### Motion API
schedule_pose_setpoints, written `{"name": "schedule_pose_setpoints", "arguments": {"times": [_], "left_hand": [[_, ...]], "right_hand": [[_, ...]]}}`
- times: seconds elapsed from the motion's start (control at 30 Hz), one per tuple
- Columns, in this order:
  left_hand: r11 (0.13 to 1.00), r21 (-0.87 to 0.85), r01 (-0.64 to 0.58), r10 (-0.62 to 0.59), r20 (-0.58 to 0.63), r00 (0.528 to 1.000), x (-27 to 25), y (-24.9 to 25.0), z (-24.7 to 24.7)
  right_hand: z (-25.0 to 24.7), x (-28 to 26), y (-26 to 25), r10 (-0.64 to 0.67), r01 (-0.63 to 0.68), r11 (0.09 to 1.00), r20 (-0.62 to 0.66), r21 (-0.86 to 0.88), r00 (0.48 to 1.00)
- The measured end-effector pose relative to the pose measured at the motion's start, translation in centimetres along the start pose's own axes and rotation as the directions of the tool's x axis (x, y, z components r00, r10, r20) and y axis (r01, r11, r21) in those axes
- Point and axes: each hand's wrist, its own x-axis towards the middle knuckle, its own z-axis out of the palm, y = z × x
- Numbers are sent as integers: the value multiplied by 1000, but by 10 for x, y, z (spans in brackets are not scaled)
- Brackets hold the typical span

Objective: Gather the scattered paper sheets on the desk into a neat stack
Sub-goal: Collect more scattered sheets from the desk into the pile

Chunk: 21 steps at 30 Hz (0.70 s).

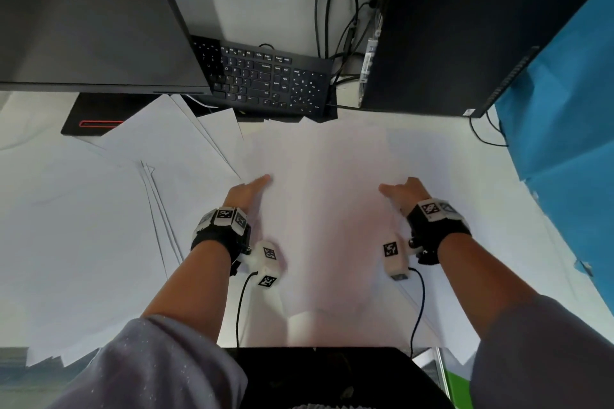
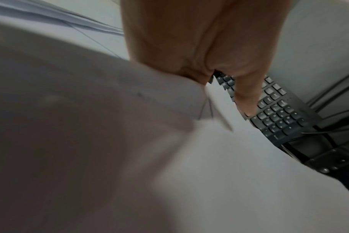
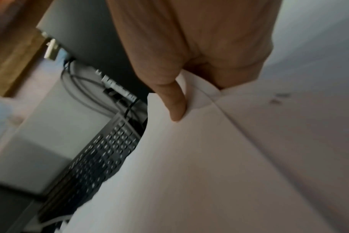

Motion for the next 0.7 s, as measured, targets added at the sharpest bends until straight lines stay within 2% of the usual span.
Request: {"name": "schedule_pose_setpoints", "arguments": {"times": [0.1,0.23,0.3,0.37,0.47,0.53,0.7], "left_hand": [[982,183,-51,60,-44,997,-1,-3,4],[961,264,-86,115,-96,989,1,-8,8],[961,261,-87,126,-136,983,1,-9,10],[960,262,-98,140,-149,979,5,-9,10],[960,267,-85,135,-173,976,11,-10,10],[955,289,-70,127,-183,975,13,-9,12],[920,369,-129,206,-176,963,18,-12,7]], "right_hand": [[15,0,3,-91,92,993,-19,78,996],[20,0,-1,-168,218,956,-242,198,956],[16,4,-1,-195,235,965,-277,118,941],[10,9,1,-224,223,974,-277,-34,934],[3,8,11,-254,186,944,-242,-272,936],[3,7,21,-252,158,924,-245,-348,936],[5,13,24,-410,213,856,-367,-471,835]]}}
